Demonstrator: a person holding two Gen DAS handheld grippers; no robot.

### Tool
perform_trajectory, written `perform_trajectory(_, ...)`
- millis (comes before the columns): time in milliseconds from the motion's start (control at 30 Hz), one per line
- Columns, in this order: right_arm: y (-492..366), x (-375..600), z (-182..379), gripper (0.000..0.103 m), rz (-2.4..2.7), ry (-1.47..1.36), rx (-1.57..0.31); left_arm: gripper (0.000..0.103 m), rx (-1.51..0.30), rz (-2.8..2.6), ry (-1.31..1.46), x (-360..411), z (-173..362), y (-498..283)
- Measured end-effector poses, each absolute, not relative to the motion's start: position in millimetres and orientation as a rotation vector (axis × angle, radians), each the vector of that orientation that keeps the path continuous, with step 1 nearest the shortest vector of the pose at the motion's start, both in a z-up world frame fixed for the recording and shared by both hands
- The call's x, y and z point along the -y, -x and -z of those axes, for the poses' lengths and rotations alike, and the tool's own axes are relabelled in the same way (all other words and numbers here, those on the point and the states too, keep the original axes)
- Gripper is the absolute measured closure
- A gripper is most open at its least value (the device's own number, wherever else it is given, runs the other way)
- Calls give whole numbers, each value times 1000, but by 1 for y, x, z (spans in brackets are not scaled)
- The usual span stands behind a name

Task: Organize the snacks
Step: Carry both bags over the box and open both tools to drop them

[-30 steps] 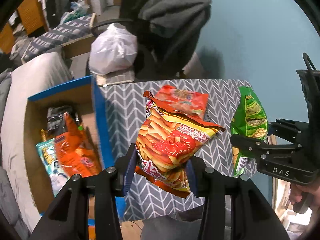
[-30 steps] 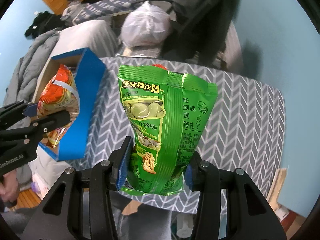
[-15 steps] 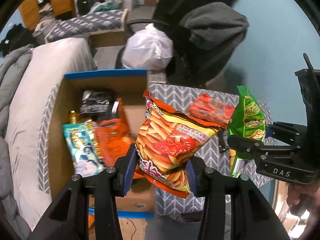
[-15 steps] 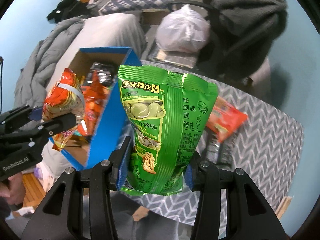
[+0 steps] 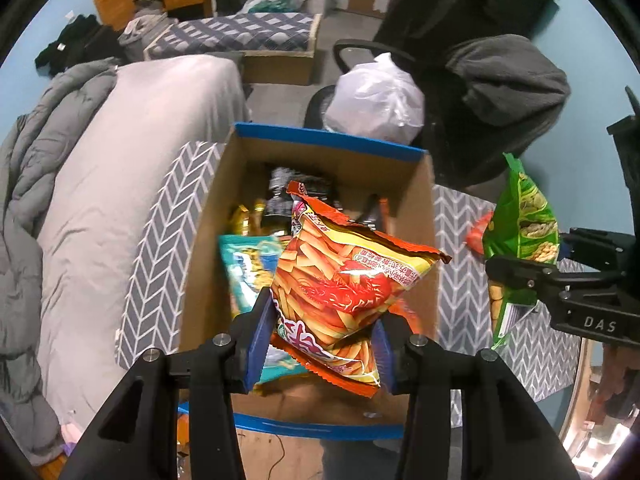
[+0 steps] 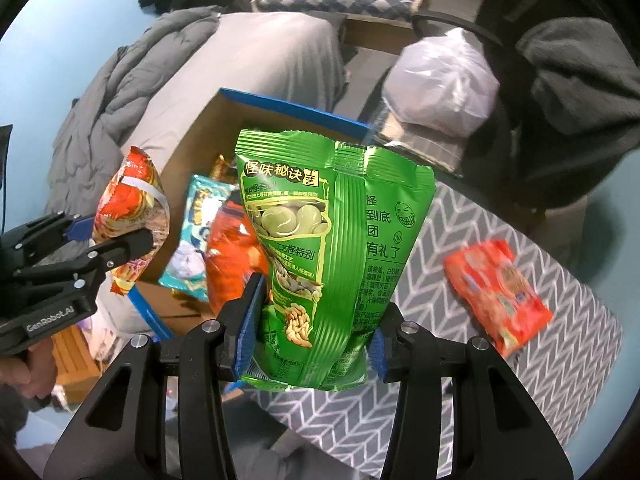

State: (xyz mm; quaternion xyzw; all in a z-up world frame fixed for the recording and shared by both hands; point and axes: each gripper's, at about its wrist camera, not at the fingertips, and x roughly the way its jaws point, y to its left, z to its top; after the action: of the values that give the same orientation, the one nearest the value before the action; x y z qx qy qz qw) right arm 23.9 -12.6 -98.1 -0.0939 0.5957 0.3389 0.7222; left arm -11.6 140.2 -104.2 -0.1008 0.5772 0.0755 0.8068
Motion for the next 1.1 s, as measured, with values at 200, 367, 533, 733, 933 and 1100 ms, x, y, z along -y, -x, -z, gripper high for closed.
perform_trajectory(200, -29, -24, 99, 58, -799, 222, -1328, 58, -1266, -190, 243, -162, 119, 10)
perform_trajectory(367, -33, -58, 104, 58, -833, 249, -1345, 57, -1288, -202, 255, -170, 131, 8)
perform_trajectory(533, -37, -81, 112, 58, -849, 254, -1375, 57, -1309, -211, 276, -177, 141, 6)
perform_trajectory(733, -40, -102, 119, 57, -859, 281, -1402, 57, -1319, -218, 300, -183, 144, 4)
perform_trajectory(933, -41, -108, 119, 51, -842, 290, -1399, 50, -1316, -252, 307, -189, 142, 5)
perform_trajectory(1100, -45, -104, 113, 39, -831, 277, -1377, 45, -1305, -267, 295, -189, 137, 8)
